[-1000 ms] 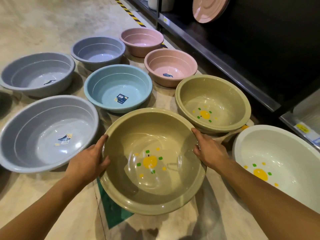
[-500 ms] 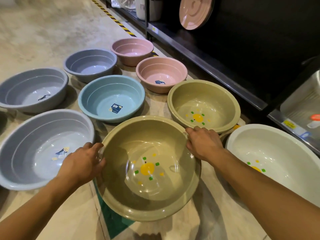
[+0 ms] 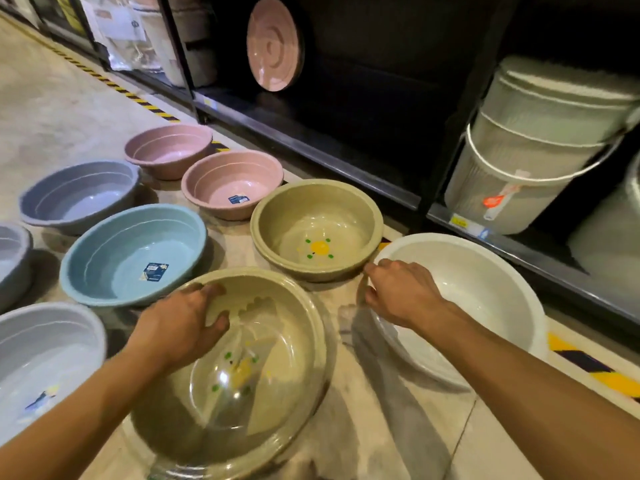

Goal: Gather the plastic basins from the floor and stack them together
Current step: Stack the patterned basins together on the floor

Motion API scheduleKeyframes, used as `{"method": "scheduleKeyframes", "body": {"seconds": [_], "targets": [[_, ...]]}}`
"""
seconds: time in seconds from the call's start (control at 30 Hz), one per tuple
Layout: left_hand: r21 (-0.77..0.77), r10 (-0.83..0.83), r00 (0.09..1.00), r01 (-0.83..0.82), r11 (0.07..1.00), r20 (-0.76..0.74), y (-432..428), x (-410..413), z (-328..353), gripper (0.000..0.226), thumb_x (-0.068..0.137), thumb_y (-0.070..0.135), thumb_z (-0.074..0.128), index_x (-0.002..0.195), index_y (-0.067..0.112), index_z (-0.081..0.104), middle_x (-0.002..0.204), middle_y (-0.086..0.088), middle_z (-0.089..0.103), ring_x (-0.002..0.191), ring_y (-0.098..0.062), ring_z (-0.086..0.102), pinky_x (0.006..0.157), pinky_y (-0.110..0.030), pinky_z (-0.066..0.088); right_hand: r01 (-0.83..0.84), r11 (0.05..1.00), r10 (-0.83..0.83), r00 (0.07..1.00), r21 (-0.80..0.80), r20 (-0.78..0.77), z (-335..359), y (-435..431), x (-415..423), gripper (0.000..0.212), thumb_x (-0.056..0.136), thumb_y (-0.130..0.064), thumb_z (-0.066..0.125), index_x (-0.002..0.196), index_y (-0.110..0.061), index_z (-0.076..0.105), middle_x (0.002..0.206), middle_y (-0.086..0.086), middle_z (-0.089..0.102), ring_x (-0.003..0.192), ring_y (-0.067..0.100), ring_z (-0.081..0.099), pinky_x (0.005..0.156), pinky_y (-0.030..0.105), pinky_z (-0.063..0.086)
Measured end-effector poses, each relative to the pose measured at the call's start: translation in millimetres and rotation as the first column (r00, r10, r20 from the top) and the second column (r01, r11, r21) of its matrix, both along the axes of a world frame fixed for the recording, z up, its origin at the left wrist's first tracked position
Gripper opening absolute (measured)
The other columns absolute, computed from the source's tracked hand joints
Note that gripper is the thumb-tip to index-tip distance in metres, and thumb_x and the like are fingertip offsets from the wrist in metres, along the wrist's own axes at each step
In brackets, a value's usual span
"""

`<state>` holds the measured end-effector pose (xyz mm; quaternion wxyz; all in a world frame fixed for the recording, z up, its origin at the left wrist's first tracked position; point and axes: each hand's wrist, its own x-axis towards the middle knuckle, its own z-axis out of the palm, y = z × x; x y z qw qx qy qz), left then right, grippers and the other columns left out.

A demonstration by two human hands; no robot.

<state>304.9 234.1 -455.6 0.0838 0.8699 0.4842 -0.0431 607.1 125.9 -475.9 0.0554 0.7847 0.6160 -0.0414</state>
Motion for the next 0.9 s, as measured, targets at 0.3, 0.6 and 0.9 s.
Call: {"method": "scheduleKeyframes", "body": {"seconds": [0.3,0.6,0.9], "targets": [[-0.042,-0.252,0.965,0.256,0.966,0.074,-23,127,-7,0.061,0.082,0.055,0.046,0.134,0.023,0.051,0.120,-0.009,0.068,0.104,-0.032,0.067,0.084,-0.043,0.057,0.323,0.945,-0.315,0.940,-0.044,0.133,27,-108,116,0.040,0.097,-0.038,0.047,0.133,-0.020,0.052,0.130,0.007,0.060,0.116,0.031,0.059,0.084,0.040,0.048],[-0.057,-0.346,0.935,0.350,0.935,0.074,-68,245,-21,0.057,0.094,0.042,0.053,0.146,0.025,0.037,0.131,-0.007,0.062,0.114,-0.030,0.061,0.090,-0.043,0.051,0.554,0.830,-0.552,0.832,-0.057,0.053,10,-207,184,0.040,0.099,-0.042,0.053,0.134,-0.024,0.051,0.117,0.003,0.063,0.099,0.024,0.062,0.075,0.036,0.052],[-0.083,-0.358,0.933,0.360,0.929,0.035,-55,292,-61,0.056,0.095,0.046,0.051,0.146,0.029,0.033,0.128,-0.004,0.063,0.111,-0.029,0.062,0.086,-0.042,0.052,0.594,0.798,-0.595,0.803,-0.103,0.022,-44,-211,236,0.042,0.099,-0.044,0.051,0.137,-0.026,0.047,0.114,0.003,0.064,0.094,0.023,0.063,0.078,0.041,0.059]]}}
